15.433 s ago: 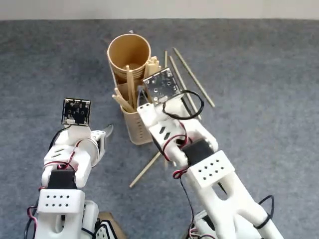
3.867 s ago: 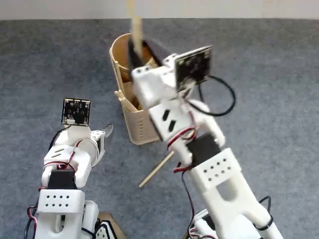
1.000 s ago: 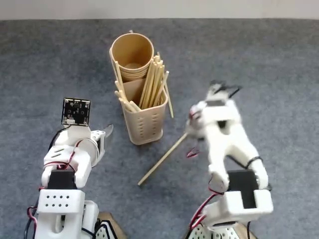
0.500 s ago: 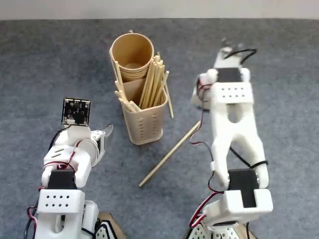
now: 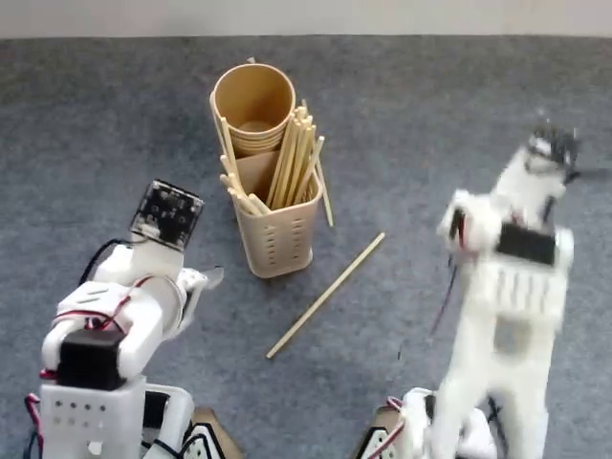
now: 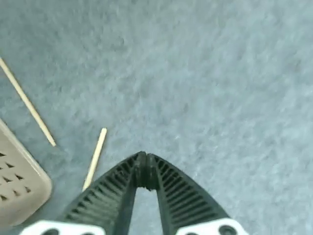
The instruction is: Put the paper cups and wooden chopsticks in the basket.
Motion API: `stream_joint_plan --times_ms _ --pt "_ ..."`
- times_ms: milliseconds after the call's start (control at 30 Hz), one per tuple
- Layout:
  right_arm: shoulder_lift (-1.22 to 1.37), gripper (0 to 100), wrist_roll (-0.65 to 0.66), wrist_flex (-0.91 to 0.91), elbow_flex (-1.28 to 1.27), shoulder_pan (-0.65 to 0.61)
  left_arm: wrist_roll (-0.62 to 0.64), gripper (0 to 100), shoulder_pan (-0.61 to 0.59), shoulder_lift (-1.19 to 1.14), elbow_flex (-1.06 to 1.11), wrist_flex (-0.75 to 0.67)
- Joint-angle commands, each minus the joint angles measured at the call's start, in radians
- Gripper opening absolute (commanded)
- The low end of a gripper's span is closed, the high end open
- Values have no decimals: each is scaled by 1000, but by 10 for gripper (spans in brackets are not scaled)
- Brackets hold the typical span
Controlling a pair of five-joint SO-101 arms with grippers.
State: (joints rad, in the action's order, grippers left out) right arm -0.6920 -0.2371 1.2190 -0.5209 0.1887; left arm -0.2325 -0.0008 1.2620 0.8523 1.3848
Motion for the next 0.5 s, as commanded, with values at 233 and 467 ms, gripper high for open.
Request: stream_joint_plan --times_ms 233,467 --pt "-845 4 98 -242 -891 16 -143 263 527 5 -116 285" --pt "-1032 4 98 -240 -1041 15 -201 262 595 5 134 63"
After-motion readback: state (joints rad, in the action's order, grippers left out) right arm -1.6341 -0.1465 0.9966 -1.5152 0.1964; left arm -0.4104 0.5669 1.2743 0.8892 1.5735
